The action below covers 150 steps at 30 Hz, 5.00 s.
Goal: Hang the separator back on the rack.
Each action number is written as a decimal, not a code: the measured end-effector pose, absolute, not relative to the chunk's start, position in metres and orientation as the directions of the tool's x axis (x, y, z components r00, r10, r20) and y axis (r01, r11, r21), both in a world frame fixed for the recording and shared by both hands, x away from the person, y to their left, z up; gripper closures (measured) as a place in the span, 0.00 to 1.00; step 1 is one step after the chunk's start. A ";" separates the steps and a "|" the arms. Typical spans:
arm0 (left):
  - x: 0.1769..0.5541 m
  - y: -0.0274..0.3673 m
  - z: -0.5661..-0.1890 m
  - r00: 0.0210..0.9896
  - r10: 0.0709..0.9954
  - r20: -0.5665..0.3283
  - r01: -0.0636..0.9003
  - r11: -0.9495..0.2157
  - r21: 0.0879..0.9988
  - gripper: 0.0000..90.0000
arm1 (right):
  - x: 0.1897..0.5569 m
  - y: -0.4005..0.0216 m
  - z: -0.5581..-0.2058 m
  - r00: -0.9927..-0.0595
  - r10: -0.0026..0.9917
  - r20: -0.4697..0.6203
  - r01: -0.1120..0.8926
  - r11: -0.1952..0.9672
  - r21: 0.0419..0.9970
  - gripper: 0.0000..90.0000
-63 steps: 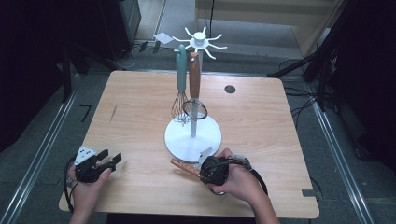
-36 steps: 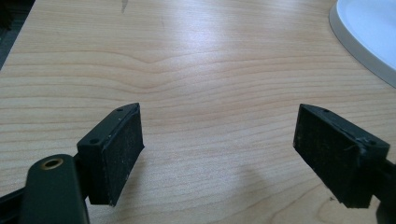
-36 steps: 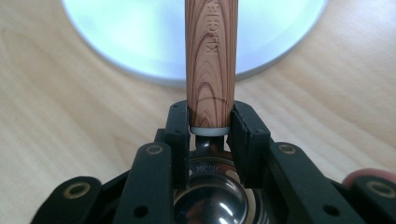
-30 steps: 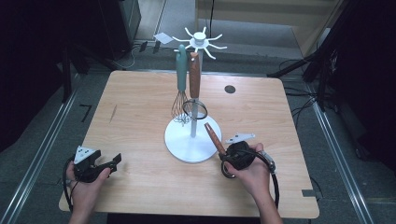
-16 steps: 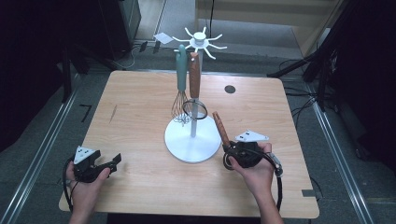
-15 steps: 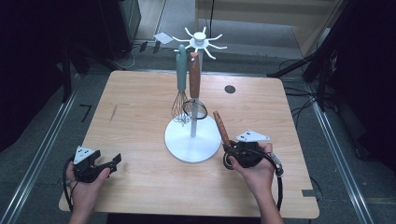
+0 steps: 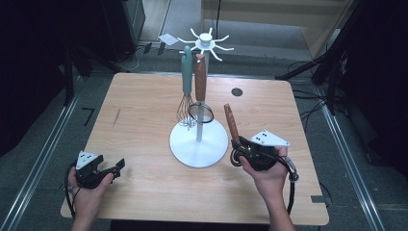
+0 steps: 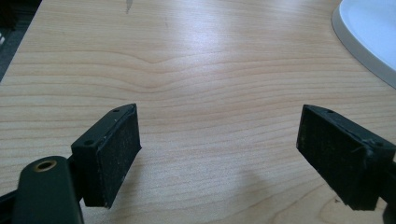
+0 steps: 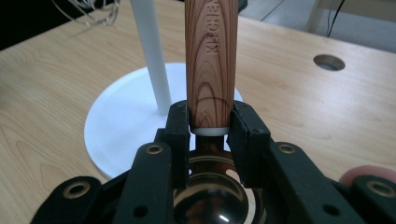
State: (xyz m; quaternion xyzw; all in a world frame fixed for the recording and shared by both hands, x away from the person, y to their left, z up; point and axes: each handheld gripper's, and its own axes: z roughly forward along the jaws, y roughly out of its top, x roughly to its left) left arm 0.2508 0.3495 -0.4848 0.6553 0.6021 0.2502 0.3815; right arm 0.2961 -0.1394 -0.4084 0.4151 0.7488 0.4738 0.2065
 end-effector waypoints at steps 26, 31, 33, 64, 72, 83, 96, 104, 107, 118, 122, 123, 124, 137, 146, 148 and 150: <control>0.250 0.350 -0.485 0.150 0.980 -0.129 0.602 0.013 0.799 0.16 | 0.287 -0.127 -0.354 -0.588 0.804 0.093 0.254 0.074 0.964 0.79; 0.250 0.350 -0.485 0.151 0.980 -0.129 0.601 0.013 0.799 0.16 | 0.290 -0.126 -0.349 -0.601 0.794 0.097 0.244 0.067 0.967 0.79; 0.250 0.350 -0.485 0.151 0.980 -0.129 0.601 0.012 0.799 0.16 | 0.293 -0.128 -0.346 -0.607 0.787 0.109 0.240 0.051 0.969 0.79; 0.250 0.349 -0.485 0.149 0.980 -0.129 0.596 0.015 0.803 0.16 | 0.324 -0.129 -0.287 -0.636 0.765 0.103 0.141 -0.016 0.990 0.79; 0.250 0.349 -0.485 0.150 0.980 -0.128 0.596 0.013 0.803 0.16 | 0.320 -0.130 -0.286 -0.647 0.755 0.106 0.121 -0.035 0.992 0.79; 0.250 0.349 -0.485 0.150 0.980 -0.128 0.595 0.013 0.803 0.16 | 0.316 -0.139 -0.287 -0.644 0.754 0.126 0.108 -0.074 0.991 0.80; 0.250 0.349 -0.485 0.148 0.981 -0.127 0.595 0.014 0.804 0.16 | 0.319 -0.137 -0.286 -0.703 0.699 0.131 0.112 -0.072 0.991 0.80; 0.250 0.349 -0.485 0.148 0.981 -0.127 0.594 0.014 0.804 0.16 | 0.324 -0.134 -0.286 -0.725 0.668 0.166 0.150 -0.083 0.985 0.80; 0.250 0.349 -0.485 0.148 0.981 -0.127 0.594 0.014 0.804 0.16 | 0.325 -0.134 -0.286 -0.734 0.655 0.181 0.166 -0.085 0.982 0.80; 0.250 0.349 -0.485 0.148 0.981 -0.125 0.594 0.013 0.804 0.16 | 0.328 -0.133 -0.285 -0.754 0.623 0.209 0.202 -0.082 0.976 0.80; 0.250 0.349 -0.485 0.147 0.981 -0.126 0.594 0.014 0.804 0.16 | 0.330 -0.134 -0.285 -0.760 0.610 0.224 0.213 -0.091 0.973 0.80; 0.250 0.349 -0.485 0.147 0.981 -0.126 0.594 0.014 0.804 0.16 | 0.331 -0.134 -0.284 -0.763 0.603 0.232 0.221 -0.094 0.971 0.80; 0.250 0.349 -0.485 0.148 0.981 -0.127 0.595 0.014 0.804 0.16 | 0.332 -0.135 -0.284 -0.770 0.589 0.245 0.232 -0.099 0.968 0.80; 0.250 0.349 -0.485 0.148 0.981 -0.127 0.594 0.015 0.804 0.16 | 0.338 -0.134 -0.284 -0.786 0.553 0.277 0.273 -0.092 0.958 0.79; 0.250 0.349 -0.485 0.148 0.981 -0.126 0.594 0.014 0.804 0.16 | 0.342 -0.134 -0.286 -0.800 0.525 0.290 0.290 -0.084 0.953 0.79; 0.250 0.349 -0.485 0.148 0.981 -0.127 0.594 0.015 0.804 0.16 | 0.342 -0.134 -0.286 -0.800 0.523 0.295 0.295 -0.086 0.952 0.79; 0.250 0.349 -0.485 0.147 0.981 -0.126 0.594 0.014 0.804 0.16 | 0.342 -0.134 -0.286 -0.804 0.518 0.292 0.296 -0.077 0.952 0.79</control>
